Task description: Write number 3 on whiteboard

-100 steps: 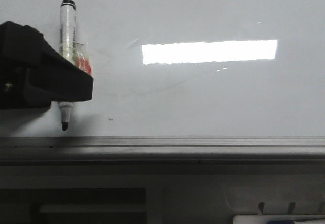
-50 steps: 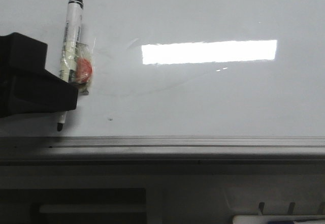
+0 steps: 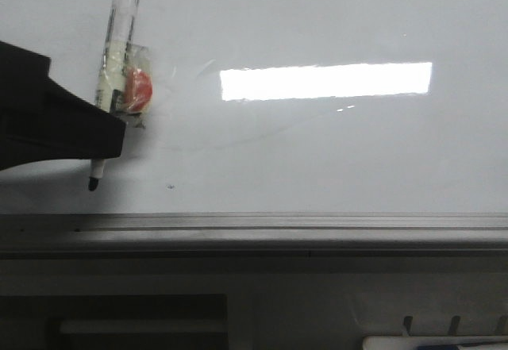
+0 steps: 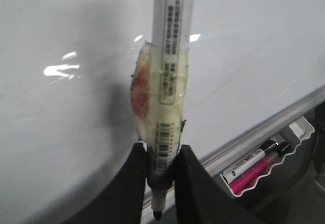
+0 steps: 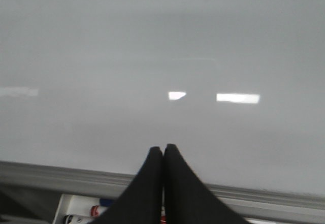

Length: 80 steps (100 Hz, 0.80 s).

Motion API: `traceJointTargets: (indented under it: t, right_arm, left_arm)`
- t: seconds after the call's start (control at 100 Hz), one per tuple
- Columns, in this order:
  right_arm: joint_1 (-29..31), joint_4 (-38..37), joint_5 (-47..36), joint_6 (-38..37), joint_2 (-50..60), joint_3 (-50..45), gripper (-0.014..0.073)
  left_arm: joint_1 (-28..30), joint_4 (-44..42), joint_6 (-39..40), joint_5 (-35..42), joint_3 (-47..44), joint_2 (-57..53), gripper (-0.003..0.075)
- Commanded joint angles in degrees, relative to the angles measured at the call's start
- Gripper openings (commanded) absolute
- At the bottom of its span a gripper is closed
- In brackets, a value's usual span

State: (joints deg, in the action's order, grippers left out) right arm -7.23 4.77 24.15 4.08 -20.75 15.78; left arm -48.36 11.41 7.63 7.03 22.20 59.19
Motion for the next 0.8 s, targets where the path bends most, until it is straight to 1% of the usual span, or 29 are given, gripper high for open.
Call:
traceJointTargets:
  t: [0.0, 0.07, 0.12, 0.19, 0.26, 0.4, 0.52, 0.64, 0.79]
  right_arm:
    - [-5.03, 0.14, -3.27, 1.30, -1.25, 2.79, -0.0006]
    - [-10.16, 0.14, -3.47, 2.09, -1.25, 3.56, 0.0052]
    - [-13.88, 0.14, -3.66, 4.31, -1.25, 4.05, 0.0129]
    - [-18.93, 0.14, -3.66, 5.48, -1.25, 4.84, 0.0238]
    - [-23.50, 0.14, -3.76, 5.76, -1.25, 5.54, 0.0303]
    - [-30.40, 0.14, -3.80, 5.84, -2.92, 6.93, 0.0309]
    - [-33.13, -0.57, -3.86, 6.19, -7.22, 9.06, 0.0309]
    - [-33.81, -0.71, -4.75, 9.35, -12.78, 11.93, 0.0309]
    - [-33.81, -0.71, -4.88, 11.21, -18.87, 16.41, 0.0309]
  left_arm:
    - [-1.73, -5.71, 0.45, 3.36, 1.65, -2.51, -0.0021]
    - [-2.91, -9.67, 0.45, 3.36, 1.65, -3.52, -0.0021]
    - [-3.37, -12.09, 0.45, 3.36, 1.65, -3.69, -0.0021]
    - [-3.62, -16.61, 0.35, 3.36, 1.65, -3.69, -0.0021]
    - [-3.62, -23.15, 0.35, 3.36, 1.65, -3.48, -0.0021]
    - [-3.62, -35.46, 0.35, 3.36, 1.65, -3.37, -0.0020]
    - [-3.62, -43.54, 0.35, 3.36, 1.65, -3.37, -0.0020]
    - [-3.62, -46.59, 0.35, 3.36, 1.65, -3.37, -0.0021]
    - [-3.62, -46.69, 0.35, 3.36, 1.65, -3.37, -0.0021]
